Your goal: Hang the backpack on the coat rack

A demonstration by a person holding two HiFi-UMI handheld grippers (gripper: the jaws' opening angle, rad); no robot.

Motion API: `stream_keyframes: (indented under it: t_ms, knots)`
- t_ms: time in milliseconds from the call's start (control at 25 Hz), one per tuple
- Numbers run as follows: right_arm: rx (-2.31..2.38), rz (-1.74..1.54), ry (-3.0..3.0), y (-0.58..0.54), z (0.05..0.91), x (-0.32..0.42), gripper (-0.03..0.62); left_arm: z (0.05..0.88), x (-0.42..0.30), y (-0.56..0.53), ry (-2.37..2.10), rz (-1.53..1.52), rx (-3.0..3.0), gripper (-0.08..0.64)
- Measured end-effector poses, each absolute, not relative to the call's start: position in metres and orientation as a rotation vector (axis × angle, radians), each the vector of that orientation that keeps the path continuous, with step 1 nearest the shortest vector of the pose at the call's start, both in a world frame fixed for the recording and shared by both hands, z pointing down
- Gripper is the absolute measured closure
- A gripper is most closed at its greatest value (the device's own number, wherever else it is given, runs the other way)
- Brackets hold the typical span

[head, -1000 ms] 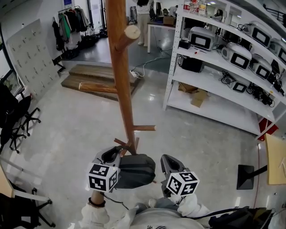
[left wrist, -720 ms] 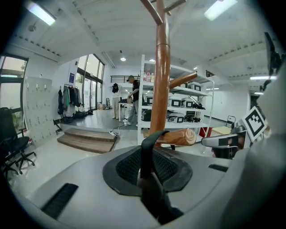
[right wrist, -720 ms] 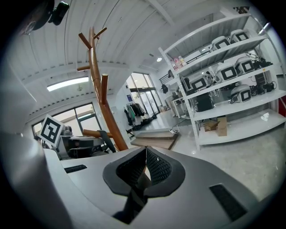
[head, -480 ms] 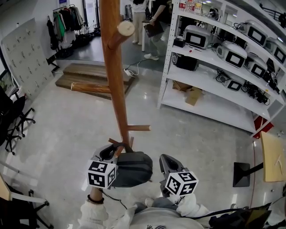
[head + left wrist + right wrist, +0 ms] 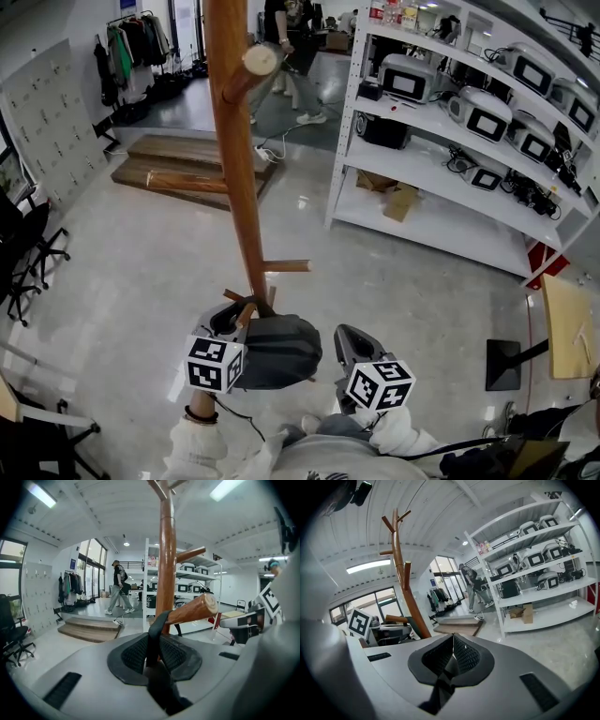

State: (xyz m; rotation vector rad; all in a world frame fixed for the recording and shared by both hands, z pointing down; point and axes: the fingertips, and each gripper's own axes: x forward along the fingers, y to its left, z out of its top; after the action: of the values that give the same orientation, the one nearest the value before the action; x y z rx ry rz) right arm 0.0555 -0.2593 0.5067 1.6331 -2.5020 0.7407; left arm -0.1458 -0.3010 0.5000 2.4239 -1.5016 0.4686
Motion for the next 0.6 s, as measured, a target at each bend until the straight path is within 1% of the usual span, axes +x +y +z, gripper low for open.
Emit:
stream_keyframes:
  t_ms: [240, 440, 600]
  knots:
    - [1.617, 0.740, -2.508, -0.255, 0.507, 0.050, 0.580, 0.505, -0.142, -0.305, -1.502, 0.469, 2.447, 0.500]
    - [1.609, 0.743, -2.511, -0.248, 0.509, 0.047, 0.580, 0.507, -0.139, -0.307, -1.528, 0.560, 2.487, 0.500]
    - [1.617, 0.747, -2.504, -0.243, 0.509, 0.050, 0.580, 0.506, -0.142, -0.305, -1.595, 0.629, 2.498, 0.487]
